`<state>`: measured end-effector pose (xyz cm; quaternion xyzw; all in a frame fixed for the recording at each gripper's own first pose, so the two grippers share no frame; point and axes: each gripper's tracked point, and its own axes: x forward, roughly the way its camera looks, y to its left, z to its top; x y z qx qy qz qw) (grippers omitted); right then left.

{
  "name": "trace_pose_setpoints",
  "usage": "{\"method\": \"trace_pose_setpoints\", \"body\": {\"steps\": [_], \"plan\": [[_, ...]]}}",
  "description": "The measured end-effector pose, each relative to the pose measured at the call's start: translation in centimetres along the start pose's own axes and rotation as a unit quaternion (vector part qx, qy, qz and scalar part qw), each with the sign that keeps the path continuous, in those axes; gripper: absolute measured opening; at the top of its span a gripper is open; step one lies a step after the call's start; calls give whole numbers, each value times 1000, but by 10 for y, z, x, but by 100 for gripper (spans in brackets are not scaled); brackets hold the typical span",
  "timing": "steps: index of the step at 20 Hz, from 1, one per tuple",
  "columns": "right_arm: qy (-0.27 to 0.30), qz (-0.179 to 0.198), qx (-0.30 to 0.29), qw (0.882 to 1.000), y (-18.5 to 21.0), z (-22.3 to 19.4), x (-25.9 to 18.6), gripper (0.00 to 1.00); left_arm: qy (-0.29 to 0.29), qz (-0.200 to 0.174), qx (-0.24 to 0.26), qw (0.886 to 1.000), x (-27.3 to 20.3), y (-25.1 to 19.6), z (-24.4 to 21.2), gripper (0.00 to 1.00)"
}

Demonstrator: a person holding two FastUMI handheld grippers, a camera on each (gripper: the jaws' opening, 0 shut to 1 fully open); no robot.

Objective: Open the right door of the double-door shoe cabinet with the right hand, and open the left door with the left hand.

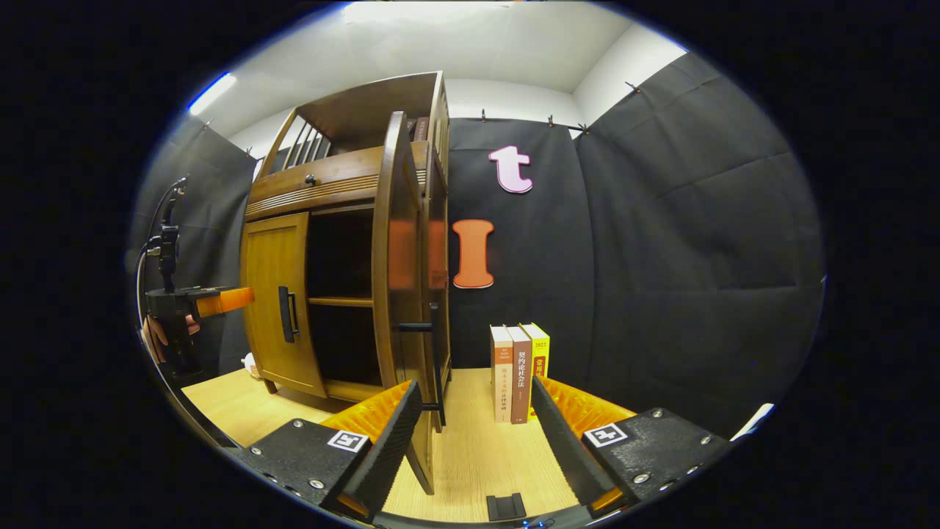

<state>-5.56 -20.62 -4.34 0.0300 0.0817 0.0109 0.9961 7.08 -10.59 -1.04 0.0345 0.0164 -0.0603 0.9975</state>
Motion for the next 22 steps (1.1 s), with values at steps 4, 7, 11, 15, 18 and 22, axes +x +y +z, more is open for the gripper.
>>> {"method": "trace_pose_setpoints", "body": {"steps": [4, 7, 11, 15, 18, 22], "plan": [[-3, -6, 3, 1000, -8, 6, -2, 92, 6, 11, 20, 1000, 42, 16, -10, 94], [0, -4, -3, 1000, -9, 8, -5, 92, 29, 21, 14, 999, 75, 27, -29, 94], [0, -13, -4, 1000, -13, 11, -8, 92, 58, 28, 3, 998, 106, 37, -57, 94], [-5, -25, -8, 1000, -17, 17, -9, 92, 65, 36, -9, 997, 125, 49, -72, 94], [-6, -32, -6, 999, -20, 19, -9, 92, 65, 44, -3, 997, 135, 56, -77, 94], [-6, -38, -2, 999, -19, 19, -7, 92, 60, 22, -15, 998, 137, 49, -78, 88]]}}
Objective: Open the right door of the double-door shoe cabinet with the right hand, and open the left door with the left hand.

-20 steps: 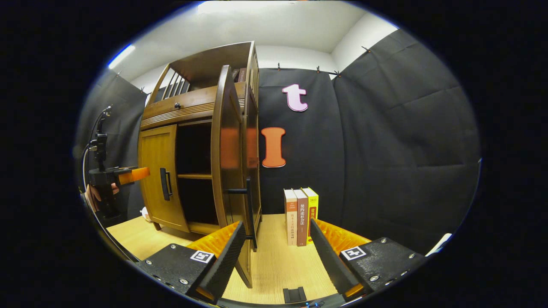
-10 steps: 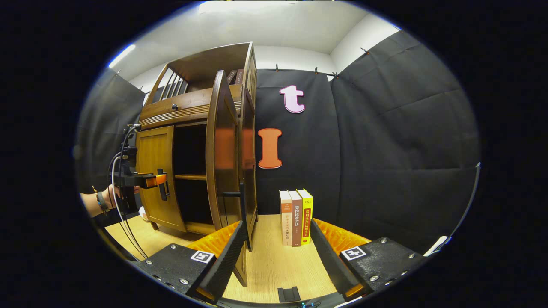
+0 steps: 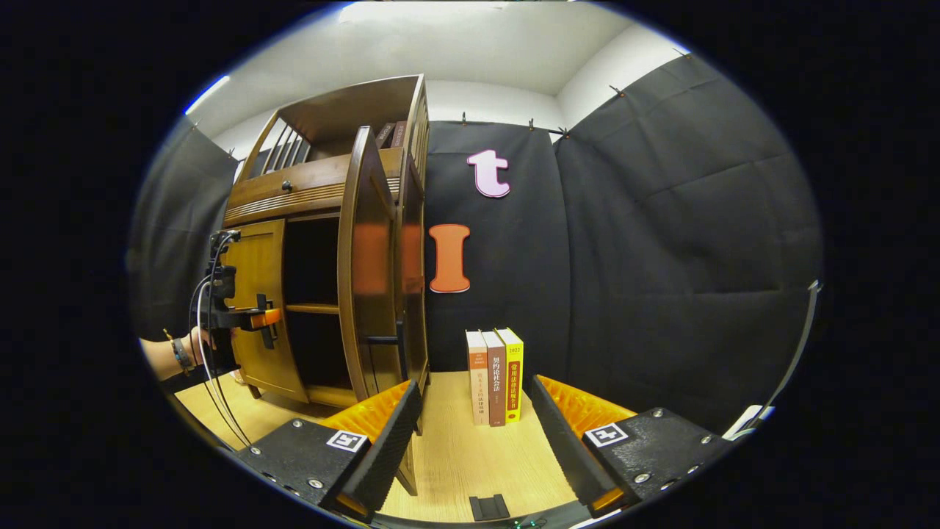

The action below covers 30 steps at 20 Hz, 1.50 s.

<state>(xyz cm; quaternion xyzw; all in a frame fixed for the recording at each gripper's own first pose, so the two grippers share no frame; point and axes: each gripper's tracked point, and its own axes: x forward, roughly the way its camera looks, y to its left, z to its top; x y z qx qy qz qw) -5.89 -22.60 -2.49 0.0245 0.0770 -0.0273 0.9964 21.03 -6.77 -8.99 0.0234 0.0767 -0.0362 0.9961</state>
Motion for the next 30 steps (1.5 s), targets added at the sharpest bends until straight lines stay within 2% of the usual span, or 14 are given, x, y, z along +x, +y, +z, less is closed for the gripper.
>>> {"method": "trace_pose_setpoints", "body": {"steps": [3, 5, 8, 13, 19, 24, 30], "plan": [[-7, -1, 5, 1000, 5, 2, -1, 92, 0, -18, 3, 1000, 0, -10, 0, 69], [-3, -1, 10, 1000, 8, -1, -1, 92, 6, -12, 18, 1000, 1, -10, -3, 56], [2, -2, 3, 1000, 8, -5, -3, 92, -2, -12, 2, 1000, 1, -10, -1, 37], [4, 0, 3, 1000, 17, -8, -9, 92, 4, -14, 1, 1000, -8, -10, -2, 29], [10, 2, 2, 1000, 25, -11, -15, 92, 10, -24, 10, 1000, -49, -4, -1, 30], [8, 3, 10, 1000, 33, -10, -11, 92, 19, -7, 9, 1000, -96, 10, 1, 30], [8, -9, -13, 1000, 27, -12, -5, 92, 25, 28, 5, 999, -148, 42, 3, 31]]}}
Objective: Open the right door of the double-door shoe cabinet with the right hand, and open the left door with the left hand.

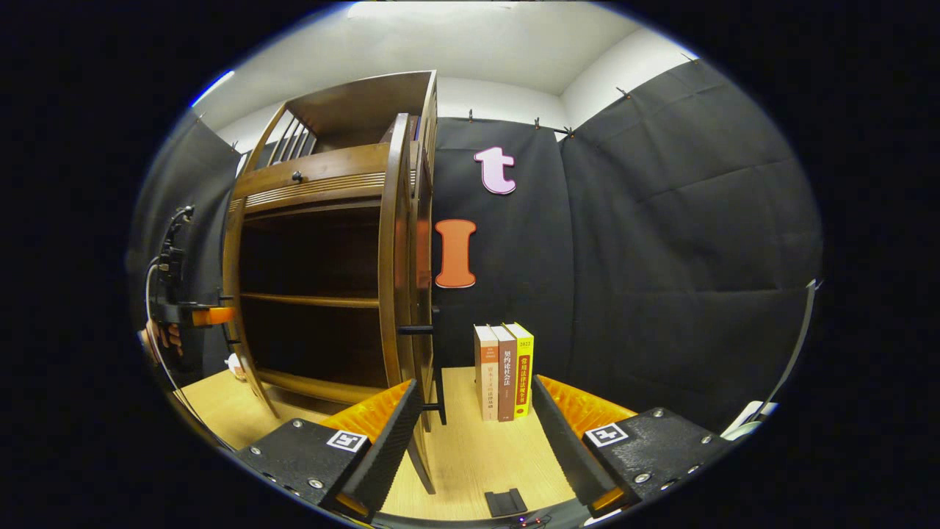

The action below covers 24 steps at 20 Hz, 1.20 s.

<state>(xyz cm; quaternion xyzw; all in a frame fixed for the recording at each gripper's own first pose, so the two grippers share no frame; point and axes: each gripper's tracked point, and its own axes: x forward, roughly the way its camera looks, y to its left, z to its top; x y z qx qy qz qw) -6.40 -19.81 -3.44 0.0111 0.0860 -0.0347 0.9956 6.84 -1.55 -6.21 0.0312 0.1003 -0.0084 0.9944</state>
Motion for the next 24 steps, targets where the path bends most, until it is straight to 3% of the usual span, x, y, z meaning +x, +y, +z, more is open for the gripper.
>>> {"method": "trace_pose_setpoints", "body": {"steps": [3, 11, 17, 22, 24], "plan": [[-2, 3, 0, 1000, 3, 2, -2, 92, -4, 18, 1, 1000, -27, 25, 1, 29], [2, 15, -4, 1000, 14, 3, 2, 92, -10, 24, 1, 1000, -61, 77, 1, 25], [-3, 16, -1, 1000, 23, 2, 3, 92, -13, -1, 9, 1000, -71, 108, 0, 20], [4, 11, -1, 1000, 27, 3, 0, 92, -19, -60, -9, 998, -76, 133, 0, 22], [0, 5, -1, 1000, 29, 8, -4, 92, -21, -54, -1, 998, -77, 154, 2, 20]]}}
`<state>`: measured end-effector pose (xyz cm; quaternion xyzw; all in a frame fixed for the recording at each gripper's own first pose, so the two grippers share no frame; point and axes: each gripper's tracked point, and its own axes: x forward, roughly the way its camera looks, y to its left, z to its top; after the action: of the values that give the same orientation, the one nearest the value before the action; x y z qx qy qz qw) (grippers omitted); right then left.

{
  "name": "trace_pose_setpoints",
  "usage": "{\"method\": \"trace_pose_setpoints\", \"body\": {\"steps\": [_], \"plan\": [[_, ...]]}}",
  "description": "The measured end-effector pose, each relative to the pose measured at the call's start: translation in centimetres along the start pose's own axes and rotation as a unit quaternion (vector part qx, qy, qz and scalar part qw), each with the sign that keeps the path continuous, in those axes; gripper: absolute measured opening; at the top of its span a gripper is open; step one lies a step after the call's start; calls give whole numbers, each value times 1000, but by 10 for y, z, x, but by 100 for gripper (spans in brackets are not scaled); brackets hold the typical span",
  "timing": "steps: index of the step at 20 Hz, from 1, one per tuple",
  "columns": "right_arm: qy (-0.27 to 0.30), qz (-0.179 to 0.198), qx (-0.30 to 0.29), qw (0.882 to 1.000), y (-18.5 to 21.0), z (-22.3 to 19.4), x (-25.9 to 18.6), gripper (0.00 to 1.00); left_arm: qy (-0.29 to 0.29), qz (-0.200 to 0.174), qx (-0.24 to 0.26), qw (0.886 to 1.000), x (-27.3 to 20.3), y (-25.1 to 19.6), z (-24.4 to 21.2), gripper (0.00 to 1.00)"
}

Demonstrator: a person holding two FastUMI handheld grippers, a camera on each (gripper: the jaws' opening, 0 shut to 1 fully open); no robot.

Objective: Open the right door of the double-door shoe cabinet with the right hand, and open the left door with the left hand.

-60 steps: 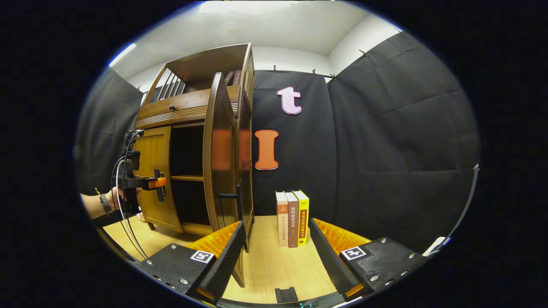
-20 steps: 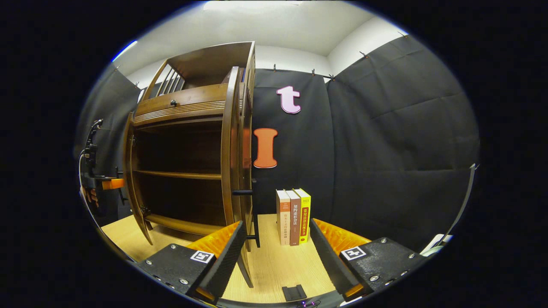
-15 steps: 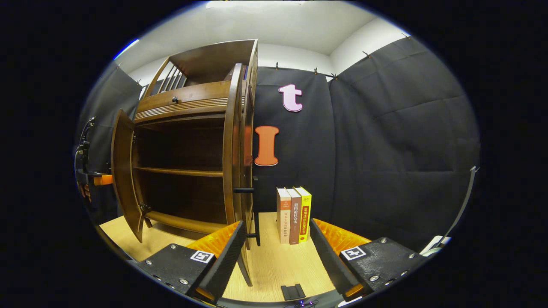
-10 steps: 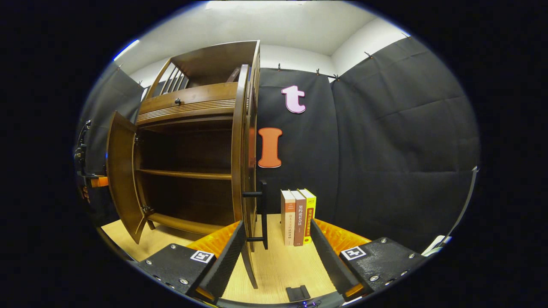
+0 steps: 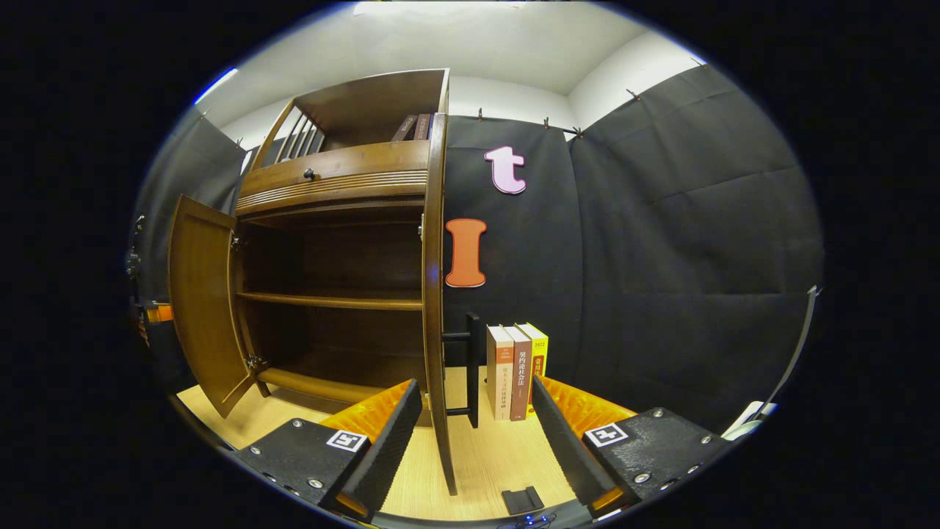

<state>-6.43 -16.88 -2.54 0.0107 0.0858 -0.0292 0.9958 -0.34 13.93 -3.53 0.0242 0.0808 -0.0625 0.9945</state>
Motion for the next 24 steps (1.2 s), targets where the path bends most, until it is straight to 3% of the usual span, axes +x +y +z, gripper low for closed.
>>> {"method": "trace_pose_setpoints", "body": {"steps": [3, 5, 6, 8, 9, 10, 11, 12, 17, 20, 24], "plan": [[-2, -10, -1, 1000, 6, 3, -2, 92, -6, 19, 3, 1000, -4, 36, 2, 23], [-2, -14, 4, 1000, 10, 7, -4, 92, -9, 27, -10, 1000, -3, 55, -1, 5], [-4, -15, 7, 1000, 13, 11, -6, 92, -12, 19, -10, 1000, -3, 57, -1, 3], [-11, -21, 7, 1000, 14, 19, -8, 92, -14, 6, 0, 1000, -4, 67, 0, 16], [-12, -24, 8, 1000, 14, 21, -10, 92, -13, -1, 5, 1000, -3, 71, -1, 8], [-13, -27, 9, 1000, 15, 23, -10, 92, -13, -11, 5, 1000, -3, 75, -1, 8], [-13, -30, 10, 999, 16, 23, -11, 92, -14, -19, 1, 1000, -2, 80, 0, 16], [-14, -33, 11, 999, 17, 24, -12, 92, -18, -29, -7, 999, -3, 82, 0, 8], [-4, -32, 13, 999, 25, 20, -7, 92, -7, -79, -33, 996, -7, 84, -15, 14], [-5, -24, 8, 1000, 28, 22, -3, 92, -2, -67, -37, 997, -30, 91, -20, 16], [-4, -16, 7, 1000, 31, 17, 2, 92, 4, -17, -31, 999, -74, 82, -19, 14]]}}
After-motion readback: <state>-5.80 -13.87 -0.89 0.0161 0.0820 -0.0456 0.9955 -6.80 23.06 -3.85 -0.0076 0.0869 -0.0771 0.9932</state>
